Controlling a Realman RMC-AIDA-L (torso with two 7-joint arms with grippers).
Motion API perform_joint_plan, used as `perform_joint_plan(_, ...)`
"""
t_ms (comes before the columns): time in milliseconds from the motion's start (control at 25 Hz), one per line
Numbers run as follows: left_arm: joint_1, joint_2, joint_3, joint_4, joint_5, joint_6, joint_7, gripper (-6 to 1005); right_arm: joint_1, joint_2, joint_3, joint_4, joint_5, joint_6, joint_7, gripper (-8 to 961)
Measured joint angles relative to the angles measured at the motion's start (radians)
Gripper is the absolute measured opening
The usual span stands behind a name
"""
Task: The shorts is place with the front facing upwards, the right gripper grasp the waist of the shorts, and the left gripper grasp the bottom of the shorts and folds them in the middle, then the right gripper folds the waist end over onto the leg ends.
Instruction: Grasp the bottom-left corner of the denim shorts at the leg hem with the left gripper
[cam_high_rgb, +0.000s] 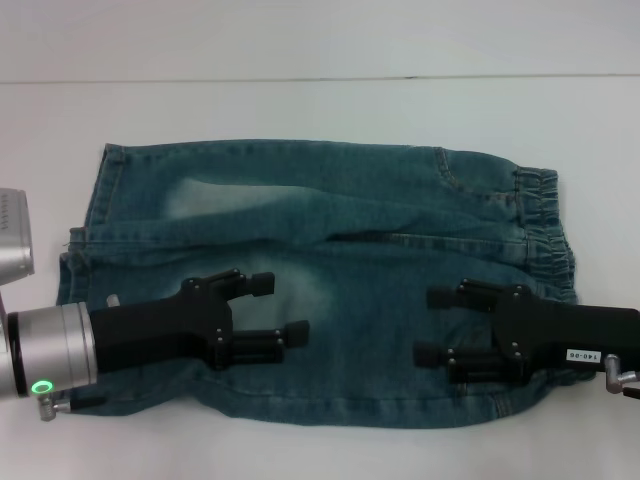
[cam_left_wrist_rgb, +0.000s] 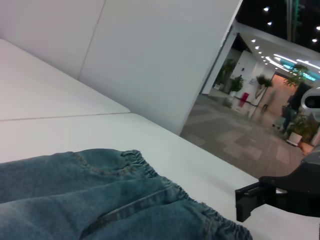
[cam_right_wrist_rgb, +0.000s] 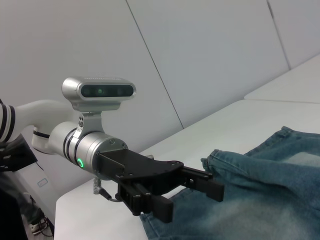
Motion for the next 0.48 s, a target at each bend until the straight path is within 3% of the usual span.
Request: perform_joint_plan(480, 0.001, 0.005, -0.001, 0.001, 0.002, 0.022, -0.002, 939, 0.009, 0.002, 0.0, 0.0, 0.002, 0.0, 0.001, 946)
